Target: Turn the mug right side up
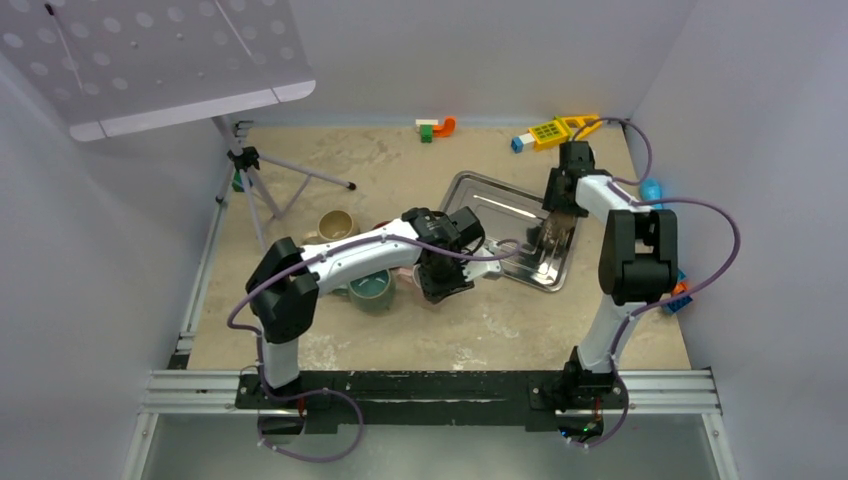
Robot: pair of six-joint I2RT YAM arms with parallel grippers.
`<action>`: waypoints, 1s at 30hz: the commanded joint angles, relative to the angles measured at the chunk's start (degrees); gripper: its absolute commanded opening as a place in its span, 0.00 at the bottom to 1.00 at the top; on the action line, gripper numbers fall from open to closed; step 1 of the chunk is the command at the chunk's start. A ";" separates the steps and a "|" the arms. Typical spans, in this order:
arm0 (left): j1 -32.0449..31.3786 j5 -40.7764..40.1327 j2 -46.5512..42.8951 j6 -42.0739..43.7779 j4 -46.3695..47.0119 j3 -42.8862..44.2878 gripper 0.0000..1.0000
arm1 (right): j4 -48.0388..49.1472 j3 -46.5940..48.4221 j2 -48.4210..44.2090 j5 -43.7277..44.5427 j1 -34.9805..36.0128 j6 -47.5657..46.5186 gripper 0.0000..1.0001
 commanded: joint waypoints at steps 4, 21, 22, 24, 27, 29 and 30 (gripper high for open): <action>0.83 4.93 -6.90 0.85 -1.54 4.61 0.66 | 0.29 -1.28 -3.84 -1.91 -0.03 -0.74 0.05; 14.19 29.71 -37.32 -9.92 13.14 5.53 0.87 | 10.80 1.16 -41.82 -51.14 2.69 10.17 0.00; 14.70 32.73 -37.80 -15.36 17.99 4.81 0.89 | 15.56 -0.38 -44.41 -55.37 3.41 13.54 0.00; 15.94 38.36 -38.76 -30.56 30.20 1.25 0.90 | 25.81 -2.83 -49.33 -60.94 5.40 20.49 0.00; 16.45 43.56 -41.85 -45.48 52.09 -8.96 0.91 | 31.83 -2.87 -53.34 -62.46 11.80 23.61 0.00; 16.40 43.02 -43.39 -48.66 62.30 -12.30 0.91 | 32.96 -2.38 -54.74 -62.97 15.23 23.58 0.00; 16.51 41.91 -43.97 -48.57 64.10 -12.91 0.91 | 34.36 -3.07 -55.37 -63.07 16.48 23.76 0.00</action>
